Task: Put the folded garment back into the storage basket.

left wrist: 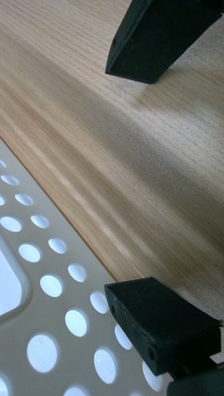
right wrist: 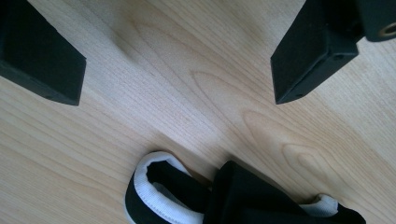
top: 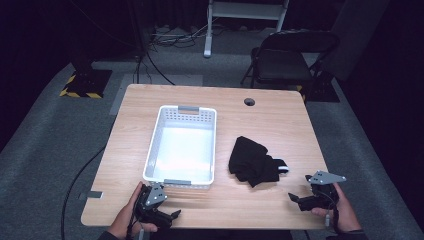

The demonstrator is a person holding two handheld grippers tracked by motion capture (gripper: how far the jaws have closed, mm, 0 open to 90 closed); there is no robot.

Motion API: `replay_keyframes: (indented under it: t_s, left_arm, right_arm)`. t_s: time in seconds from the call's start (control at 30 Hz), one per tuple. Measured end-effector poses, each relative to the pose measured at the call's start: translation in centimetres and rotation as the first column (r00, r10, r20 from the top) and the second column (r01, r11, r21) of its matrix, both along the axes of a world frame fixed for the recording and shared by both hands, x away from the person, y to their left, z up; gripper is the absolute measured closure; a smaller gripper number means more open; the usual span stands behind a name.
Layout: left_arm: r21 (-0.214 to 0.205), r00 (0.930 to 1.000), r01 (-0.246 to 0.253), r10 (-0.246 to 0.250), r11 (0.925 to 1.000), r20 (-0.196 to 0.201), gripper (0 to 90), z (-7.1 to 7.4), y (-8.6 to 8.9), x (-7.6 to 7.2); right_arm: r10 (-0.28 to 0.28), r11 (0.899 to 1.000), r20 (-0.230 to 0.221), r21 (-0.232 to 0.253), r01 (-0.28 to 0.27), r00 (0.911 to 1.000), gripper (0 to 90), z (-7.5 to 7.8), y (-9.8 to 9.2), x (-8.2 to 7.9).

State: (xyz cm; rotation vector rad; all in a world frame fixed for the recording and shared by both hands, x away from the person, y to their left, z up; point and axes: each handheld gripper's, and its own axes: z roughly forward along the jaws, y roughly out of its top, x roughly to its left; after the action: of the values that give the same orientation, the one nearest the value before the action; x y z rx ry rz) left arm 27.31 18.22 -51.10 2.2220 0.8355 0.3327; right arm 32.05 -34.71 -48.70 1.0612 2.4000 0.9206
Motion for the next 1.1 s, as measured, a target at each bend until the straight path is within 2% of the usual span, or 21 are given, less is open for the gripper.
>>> replay_keyframes:
  t_s: [0.13, 0.3, 0.37, 0.47, 0.63, 1.1]
  left_arm:
    - [0.0, 1.0, 0.0, 0.0, 1.0, 0.0, 0.3, 0.0, 0.0, 0.0]
    - [0.0, 1.0, 0.0, 0.0, 1.0, 0.0, 0.3, 0.0, 0.0, 0.0]
    - [0.0, 1.0, 0.0, 0.0, 1.0, 0.0, 0.3, 0.0, 0.0, 0.0]
    - [0.0, 1.0, 0.0, 0.0, 1.0, 0.0, 0.3, 0.0, 0.0, 0.0]
    - [0.0, 1.0, 0.0, 0.0, 1.0, 0.0, 0.3, 0.0, 0.0, 0.0]
    - [0.0, 1.0, 0.0, 0.0, 1.0, 0.0, 0.3, 0.0, 0.0, 0.0]
  right_arm:
    - [-0.002, 1.0, -0.024, 0.01, 0.003, 0.9997, 4.0, 0.1, 0.1, 0.1]
    - [0.009, 1.0, -0.031, 0.011, -0.009, 0.9995, 4.0, 0.3, 0.3, 0.0]
    - [0.011, 1.0, -0.031, -0.016, -0.012, 0.9995, 4.5, 0.3, 0.6, 0.0]
    - [0.008, 1.0, -0.032, -0.019, -0.009, 0.9994, 4.8, 0.3, 0.6, 0.0]
    - [-0.001, 1.0, -0.01, -0.029, 0.0, 1.0, 5.1, 0.6, 0.6, 0.1]
    - [0.015, 0.999, 0.01, -0.033, -0.015, 0.9998, 5.2, 1.5, 1.3, 0.6]
